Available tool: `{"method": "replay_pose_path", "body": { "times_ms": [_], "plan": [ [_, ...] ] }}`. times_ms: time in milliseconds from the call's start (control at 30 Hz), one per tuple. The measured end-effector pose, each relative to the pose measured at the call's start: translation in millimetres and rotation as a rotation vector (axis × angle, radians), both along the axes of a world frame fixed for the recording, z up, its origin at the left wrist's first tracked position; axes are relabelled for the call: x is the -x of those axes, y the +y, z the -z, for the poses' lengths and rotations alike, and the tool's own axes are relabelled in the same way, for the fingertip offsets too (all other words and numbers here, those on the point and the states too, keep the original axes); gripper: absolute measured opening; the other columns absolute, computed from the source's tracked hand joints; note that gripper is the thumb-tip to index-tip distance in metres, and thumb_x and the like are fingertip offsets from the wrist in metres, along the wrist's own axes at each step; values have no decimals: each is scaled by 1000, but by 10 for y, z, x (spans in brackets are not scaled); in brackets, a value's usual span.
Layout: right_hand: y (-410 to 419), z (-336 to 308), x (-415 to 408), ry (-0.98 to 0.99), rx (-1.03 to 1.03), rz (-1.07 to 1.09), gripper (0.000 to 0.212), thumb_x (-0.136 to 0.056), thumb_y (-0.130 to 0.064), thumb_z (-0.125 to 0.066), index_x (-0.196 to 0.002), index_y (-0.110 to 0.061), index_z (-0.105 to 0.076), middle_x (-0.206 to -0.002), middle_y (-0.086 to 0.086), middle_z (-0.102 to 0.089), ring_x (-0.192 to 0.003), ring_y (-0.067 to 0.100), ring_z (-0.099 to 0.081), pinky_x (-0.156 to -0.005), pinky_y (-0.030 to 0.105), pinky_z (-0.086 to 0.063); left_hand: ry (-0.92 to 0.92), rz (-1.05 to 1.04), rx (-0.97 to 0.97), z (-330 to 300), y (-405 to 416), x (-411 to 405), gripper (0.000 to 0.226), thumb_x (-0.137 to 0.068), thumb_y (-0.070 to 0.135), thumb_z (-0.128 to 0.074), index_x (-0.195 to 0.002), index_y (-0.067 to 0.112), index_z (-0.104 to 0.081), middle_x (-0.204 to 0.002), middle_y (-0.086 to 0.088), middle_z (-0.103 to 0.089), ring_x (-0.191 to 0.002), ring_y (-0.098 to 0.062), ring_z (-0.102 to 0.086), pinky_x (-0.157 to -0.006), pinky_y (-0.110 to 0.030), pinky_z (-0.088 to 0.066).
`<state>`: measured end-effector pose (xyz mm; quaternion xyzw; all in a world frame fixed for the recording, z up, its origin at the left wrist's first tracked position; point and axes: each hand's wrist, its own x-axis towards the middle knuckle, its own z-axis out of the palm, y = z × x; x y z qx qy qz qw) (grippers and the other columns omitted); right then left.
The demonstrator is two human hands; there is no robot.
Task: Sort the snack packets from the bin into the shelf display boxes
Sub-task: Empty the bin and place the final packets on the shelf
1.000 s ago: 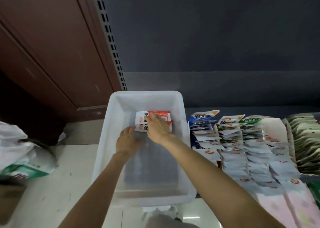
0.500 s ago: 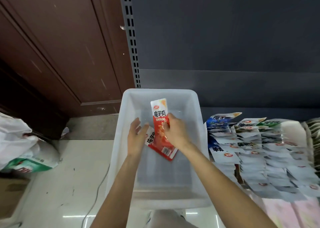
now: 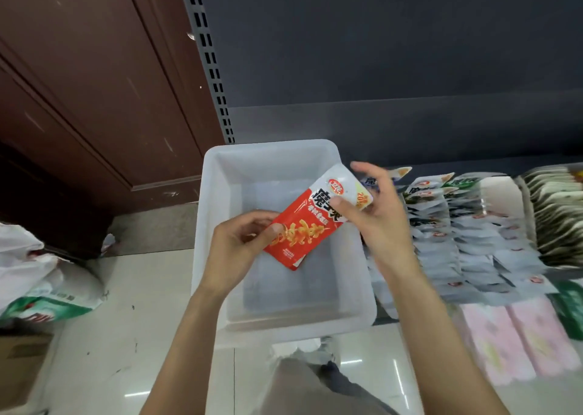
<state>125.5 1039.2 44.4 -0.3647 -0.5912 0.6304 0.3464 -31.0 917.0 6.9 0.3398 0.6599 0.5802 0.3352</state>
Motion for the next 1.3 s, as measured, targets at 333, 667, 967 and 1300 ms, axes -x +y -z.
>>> {"method": "replay_pose_path", "body": {
  "times_ms": [333, 667, 967, 1300],
  "plan": [
    [160, -172, -2066, -51, -208, 512, 10, -82, -15, -66, -88, -22, -64, -83, -11, -72, -79, 6, -65, -71, 19, -53, 221, -27, -248, -340, 642, -1408, 29, -90, 10, -59, -115, 24, -59, -101, 13, -62, -91, -5, -61, -78, -14, -47],
    [1373, 332, -3451, -309, -424, 578, 14, -87, -24, -67, -99, -18, -62, -90, -4, -67, -77, 0, -62, -69, 18, -49, 704, 84, 6, 338, 1749, -2844, 35, -86, 22, -63, -120, 20, -56, -119, 2, -56, -113, -16, -47, -97, -25, -35],
    [2186, 38, -3181, -600, -1122, 110, 19, -91, -12, -58, -106, -14, -69, -96, 4, -73, -83, 22, -68, -69, 28, -50, 1345, 9, 176, 452, 2345, -3219, 31, -75, 24, -72, -106, 21, -68, -103, 0, -61, -96, -23, -47, -77, -33, -37],
    [2448, -208, -2667, -871, -1179, -182, 23, -91, -14, -51, -104, -23, -68, -94, 5, -70, -88, 31, -64, -75, 37, -48, 1473, 32, 263, 505, 2444, -3178, 7, -76, 29, -74, -80, 24, -76, -90, 5, -63, -86, -21, -47, -70, -32, -35]
  ]
}}
